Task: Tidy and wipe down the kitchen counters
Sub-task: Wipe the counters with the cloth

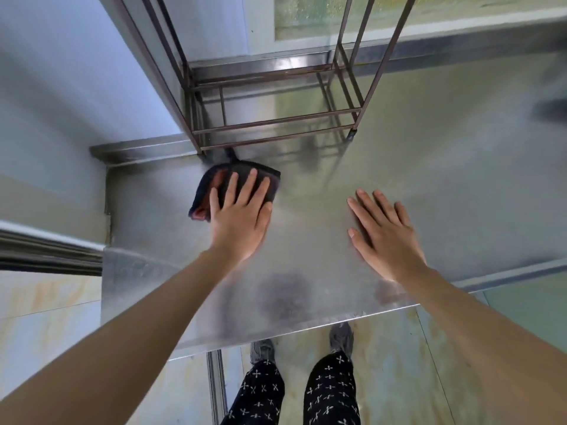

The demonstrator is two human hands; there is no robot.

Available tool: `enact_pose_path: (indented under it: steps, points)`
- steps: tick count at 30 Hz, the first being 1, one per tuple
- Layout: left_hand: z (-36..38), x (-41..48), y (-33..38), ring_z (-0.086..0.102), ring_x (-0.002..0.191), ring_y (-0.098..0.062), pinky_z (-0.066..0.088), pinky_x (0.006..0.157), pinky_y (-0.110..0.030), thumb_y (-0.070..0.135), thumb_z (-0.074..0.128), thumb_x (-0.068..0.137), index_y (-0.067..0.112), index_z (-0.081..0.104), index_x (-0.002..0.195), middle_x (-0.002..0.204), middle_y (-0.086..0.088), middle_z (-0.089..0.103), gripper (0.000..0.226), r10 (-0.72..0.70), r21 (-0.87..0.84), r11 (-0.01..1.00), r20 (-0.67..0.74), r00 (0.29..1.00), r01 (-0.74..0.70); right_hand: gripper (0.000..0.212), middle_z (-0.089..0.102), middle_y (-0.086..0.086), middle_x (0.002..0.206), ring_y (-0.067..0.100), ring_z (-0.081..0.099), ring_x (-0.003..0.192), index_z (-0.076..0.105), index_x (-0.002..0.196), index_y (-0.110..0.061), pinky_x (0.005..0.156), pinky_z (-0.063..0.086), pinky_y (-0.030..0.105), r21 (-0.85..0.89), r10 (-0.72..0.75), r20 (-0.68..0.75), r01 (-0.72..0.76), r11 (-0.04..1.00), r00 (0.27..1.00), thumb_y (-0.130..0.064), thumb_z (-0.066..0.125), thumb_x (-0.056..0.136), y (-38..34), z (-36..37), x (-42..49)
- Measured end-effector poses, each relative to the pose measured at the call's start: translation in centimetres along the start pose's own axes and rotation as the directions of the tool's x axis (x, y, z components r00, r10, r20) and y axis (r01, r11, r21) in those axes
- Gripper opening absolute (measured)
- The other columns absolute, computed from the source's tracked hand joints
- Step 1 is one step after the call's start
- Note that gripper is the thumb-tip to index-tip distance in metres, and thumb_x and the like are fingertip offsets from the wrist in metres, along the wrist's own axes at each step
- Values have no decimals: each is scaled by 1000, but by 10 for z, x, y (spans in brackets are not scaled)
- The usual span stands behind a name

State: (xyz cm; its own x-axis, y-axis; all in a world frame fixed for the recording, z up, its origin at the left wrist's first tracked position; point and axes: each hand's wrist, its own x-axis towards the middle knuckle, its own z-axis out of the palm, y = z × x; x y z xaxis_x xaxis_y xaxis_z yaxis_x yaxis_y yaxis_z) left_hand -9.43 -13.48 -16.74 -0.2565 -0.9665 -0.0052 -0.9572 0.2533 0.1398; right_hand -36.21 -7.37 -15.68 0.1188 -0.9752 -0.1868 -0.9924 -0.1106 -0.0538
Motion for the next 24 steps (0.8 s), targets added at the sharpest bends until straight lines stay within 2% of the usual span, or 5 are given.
enact_pose_path:
  steps: [6, 8, 16, 22, 24]
  points:
    - [-5, -114, 16, 29, 137, -26, 20, 108, -54, 43, 17, 98, 29, 33, 140, 149, 3, 34, 48, 228, 5, 973, 117, 966, -231, 58, 26, 7, 154, 31, 22, 141, 28, 145, -15, 111, 19, 51, 212, 155, -133, -124, 969, 979, -36, 20, 92, -50, -11, -5]
    - [-9, -119, -5, 29, 138, -24, 19, 108, -52, 44, 15, 97, 31, 34, 140, 149, 5, 34, 48, 271, 14, 961, 139, 952, -276, 53, 30, 8, 152, 33, 28, 139, 31, 144, -14, 109, 24, 53, 189, 73, -161, -42, 981, 984, -32, 23, 95, -84, -12, -5]
    - [-16, -72, -40, 10, 143, -26, 6, 111, -53, 46, 8, 93, 30, 16, 146, 155, 2, 16, 56, -232, 25, 973, 101, 968, 230, 53, 28, 6, 153, 29, 27, 140, 31, 145, -19, 110, 25, 51, 90, -13, -54, 18, 996, 998, -36, 19, 96, -125, 10, 13]
    - [-14, -132, -26, 24, 138, -23, 19, 106, -52, 45, 15, 97, 33, 30, 140, 149, 5, 32, 47, 244, 9, 969, 153, 958, -248, 55, 21, 4, 155, 28, 19, 143, 25, 147, -20, 111, 21, 49, 61, -20, -41, 22, 998, 999, -38, 12, 97, -124, 8, 12]
    - [-17, -108, -49, 28, 137, -23, 22, 106, -53, 44, 18, 97, 33, 35, 139, 147, 5, 36, 47, 212, 55, 974, 130, 969, -220, 54, 26, 5, 154, 29, 24, 141, 29, 146, -19, 109, 25, 51, 59, -12, -46, 14, 998, 999, -36, 15, 97, -124, 8, 12]
